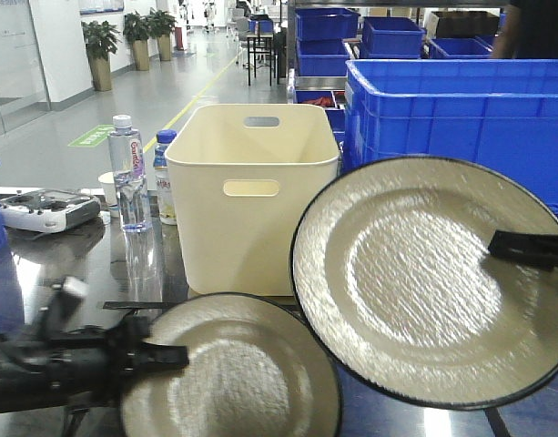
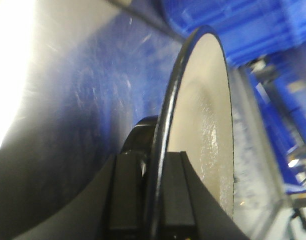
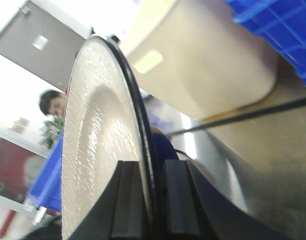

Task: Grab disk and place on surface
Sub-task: 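Lower the left gripper's plate flat onto the table in front of the bin, then lower the right gripper's plate onto the first plate and release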

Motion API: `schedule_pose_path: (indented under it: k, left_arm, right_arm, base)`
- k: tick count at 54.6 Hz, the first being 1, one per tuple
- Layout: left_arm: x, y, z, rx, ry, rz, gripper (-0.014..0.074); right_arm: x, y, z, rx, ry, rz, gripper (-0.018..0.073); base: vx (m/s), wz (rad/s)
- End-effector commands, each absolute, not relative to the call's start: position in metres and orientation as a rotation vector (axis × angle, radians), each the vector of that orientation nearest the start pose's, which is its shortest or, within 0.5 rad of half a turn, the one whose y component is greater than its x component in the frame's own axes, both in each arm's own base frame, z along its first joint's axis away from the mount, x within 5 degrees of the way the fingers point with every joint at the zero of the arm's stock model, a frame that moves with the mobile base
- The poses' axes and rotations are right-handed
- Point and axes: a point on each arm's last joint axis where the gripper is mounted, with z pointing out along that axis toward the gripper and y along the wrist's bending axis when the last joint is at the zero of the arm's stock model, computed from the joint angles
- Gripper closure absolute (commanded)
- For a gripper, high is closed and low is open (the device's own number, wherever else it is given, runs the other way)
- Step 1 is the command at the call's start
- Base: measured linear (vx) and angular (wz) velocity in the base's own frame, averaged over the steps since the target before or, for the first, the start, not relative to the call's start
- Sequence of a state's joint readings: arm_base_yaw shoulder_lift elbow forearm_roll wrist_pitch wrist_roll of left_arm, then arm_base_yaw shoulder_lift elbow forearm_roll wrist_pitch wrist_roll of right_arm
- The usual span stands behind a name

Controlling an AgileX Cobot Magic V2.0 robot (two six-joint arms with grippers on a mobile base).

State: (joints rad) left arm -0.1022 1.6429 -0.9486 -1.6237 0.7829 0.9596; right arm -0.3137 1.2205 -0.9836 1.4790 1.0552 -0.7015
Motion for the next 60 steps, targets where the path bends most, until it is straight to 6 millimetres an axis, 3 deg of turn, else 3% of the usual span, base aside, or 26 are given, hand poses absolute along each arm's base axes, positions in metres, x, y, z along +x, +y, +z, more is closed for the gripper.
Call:
schedule_pose_path:
  k: [1,15,32,42,48,55,60]
  left_arm:
    - [0.335,-0.12,0.279,-0.188,2.04,-1.43,0.0594]
    - [0.362,-0.156,0.277,-0.137,2.06,-1.325,0.0519]
    - [0.371,-0.172,0.253,-0.076,2.114,-1.306,0.0199]
    - [0.37,-0.17,0.248,0.277,2.087,-1.059,0.0079]
    - [0.37,-0.161,0.253,0.337,2.076,-0.968,0.0062]
    - [0.368,-0.142,0.27,0.375,2.041,-0.869,0.0062]
    - [0.36,-0.122,0.295,0.454,1.993,-0.772,0.0064]
  right_arm:
    - [0.24,0.005,0.401,0.183,1.715,1.327,0.0568]
    - [0.24,0.005,0.401,0.183,1.718,1.321,0.0568]
    - [0.24,0.005,0.401,0.183,1.719,1.321,0.0568]
    - [0.24,0.004,0.401,0.19,1.718,1.315,0.0568]
    - [0.24,0.004,0.4,0.187,1.724,1.309,0.0568]
    - [0.242,0.003,0.399,0.201,1.729,1.283,0.0568]
    - [0.244,0.0,0.396,0.221,1.745,1.24,0.0568]
  base:
    - [0.0,0.0]
    - [0.0,0.0]
    - [0.0,0.0]
    - [0.0,0.0]
    - [0.0,0.0]
    - [0.0,0.0]
    - [0.0,0.0]
